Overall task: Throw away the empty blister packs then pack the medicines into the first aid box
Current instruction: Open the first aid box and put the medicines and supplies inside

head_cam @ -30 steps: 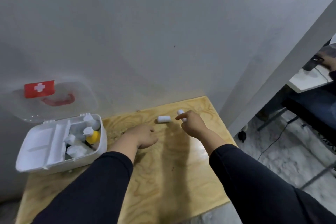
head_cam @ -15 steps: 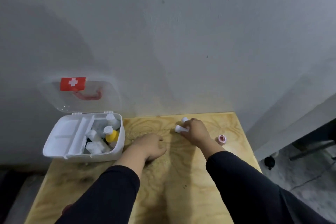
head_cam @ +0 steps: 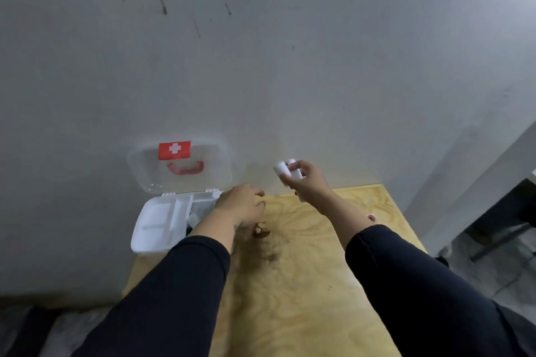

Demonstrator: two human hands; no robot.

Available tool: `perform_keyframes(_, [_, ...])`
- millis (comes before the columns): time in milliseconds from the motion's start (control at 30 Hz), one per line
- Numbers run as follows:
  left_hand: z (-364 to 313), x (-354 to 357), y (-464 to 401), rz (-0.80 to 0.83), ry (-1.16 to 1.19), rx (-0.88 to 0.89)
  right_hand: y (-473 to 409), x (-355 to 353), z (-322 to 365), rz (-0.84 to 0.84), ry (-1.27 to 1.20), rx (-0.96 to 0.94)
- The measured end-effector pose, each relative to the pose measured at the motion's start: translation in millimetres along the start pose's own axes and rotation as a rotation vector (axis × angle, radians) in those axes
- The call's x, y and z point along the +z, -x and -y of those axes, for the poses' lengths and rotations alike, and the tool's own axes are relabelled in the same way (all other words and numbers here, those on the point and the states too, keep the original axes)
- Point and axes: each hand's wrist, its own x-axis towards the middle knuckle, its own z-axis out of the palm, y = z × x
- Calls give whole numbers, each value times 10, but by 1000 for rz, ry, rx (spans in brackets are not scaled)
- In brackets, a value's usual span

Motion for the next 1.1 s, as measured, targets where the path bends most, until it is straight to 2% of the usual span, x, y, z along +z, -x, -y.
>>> perform_keyframes(233, [901,-266,364,-23,42,-86,299,827,470,54,186,-73])
perform_keyframes(467, [1830,-142,622,6,-87,-186,433,1766,707,185,521,-192])
perform_keyframes(567, [2034,-66,701,8,-24,-202,439,2099,672,219,698,-238])
perform_keyframes(700, [2155,20,740,-17,89,-180,432,2391,639,269,819,-251])
perform_keyframes(833, [2204,13,732,-25,100,-143,397,2487,693,322,815,-201])
perform_keyframes(1000, [2231,23,688,-31,15,-129,283,2464,816,190,695,-99])
perform_keyframes(1100, [2215,2,709,-32,12,-134,255,2454,857,184,679,-40])
